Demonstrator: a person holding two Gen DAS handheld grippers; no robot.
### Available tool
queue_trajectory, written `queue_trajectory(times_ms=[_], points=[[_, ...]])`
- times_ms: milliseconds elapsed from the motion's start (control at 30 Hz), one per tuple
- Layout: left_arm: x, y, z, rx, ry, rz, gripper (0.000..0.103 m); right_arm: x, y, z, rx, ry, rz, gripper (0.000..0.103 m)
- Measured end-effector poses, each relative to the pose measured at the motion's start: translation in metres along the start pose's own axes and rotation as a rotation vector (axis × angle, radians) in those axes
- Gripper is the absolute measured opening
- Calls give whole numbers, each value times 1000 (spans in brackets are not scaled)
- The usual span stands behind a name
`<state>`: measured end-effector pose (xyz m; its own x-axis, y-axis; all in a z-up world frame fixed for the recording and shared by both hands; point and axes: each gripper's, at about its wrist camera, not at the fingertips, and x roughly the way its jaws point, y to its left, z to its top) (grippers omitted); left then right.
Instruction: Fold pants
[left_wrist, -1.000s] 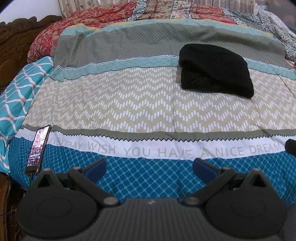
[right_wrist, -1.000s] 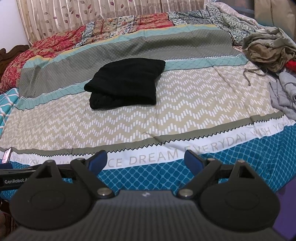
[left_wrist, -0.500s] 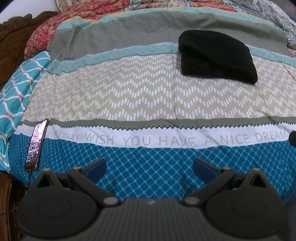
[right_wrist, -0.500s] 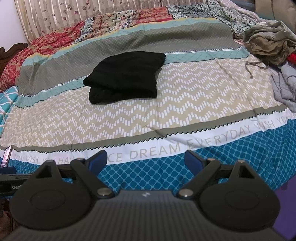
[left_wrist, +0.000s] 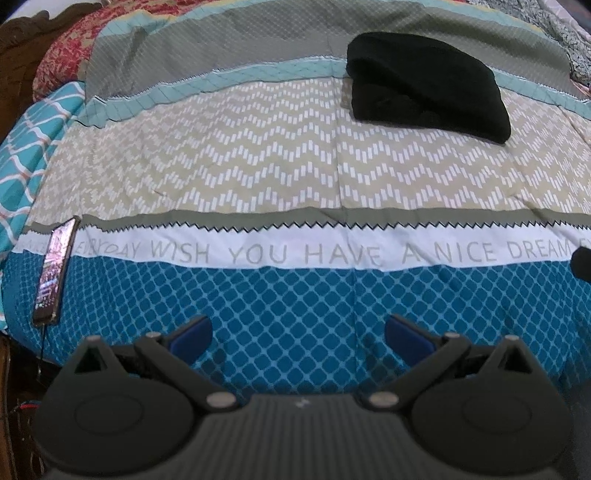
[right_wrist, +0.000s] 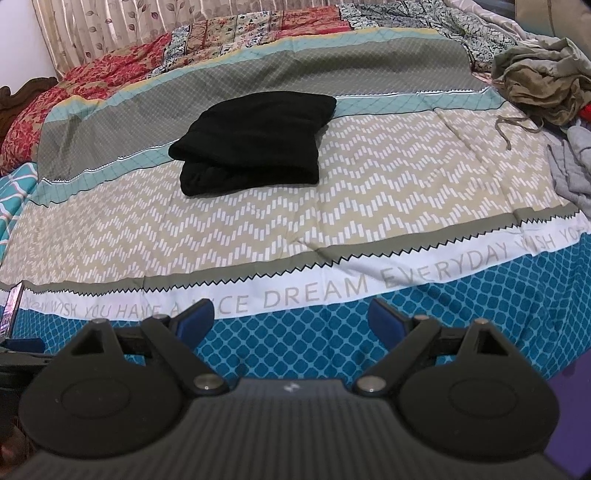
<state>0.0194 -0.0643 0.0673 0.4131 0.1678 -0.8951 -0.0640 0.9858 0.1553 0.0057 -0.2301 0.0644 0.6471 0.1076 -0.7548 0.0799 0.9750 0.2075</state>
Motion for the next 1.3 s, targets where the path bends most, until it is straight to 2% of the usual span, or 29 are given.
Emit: queue_trajectory(times_ms=[400,1300], points=[[7,-2,-1,2,49,-15,103,2,0,-1,1,3,2,92],[13,-4,-2,26,63,-23,103,8,-6,0,16,16,9,92]])
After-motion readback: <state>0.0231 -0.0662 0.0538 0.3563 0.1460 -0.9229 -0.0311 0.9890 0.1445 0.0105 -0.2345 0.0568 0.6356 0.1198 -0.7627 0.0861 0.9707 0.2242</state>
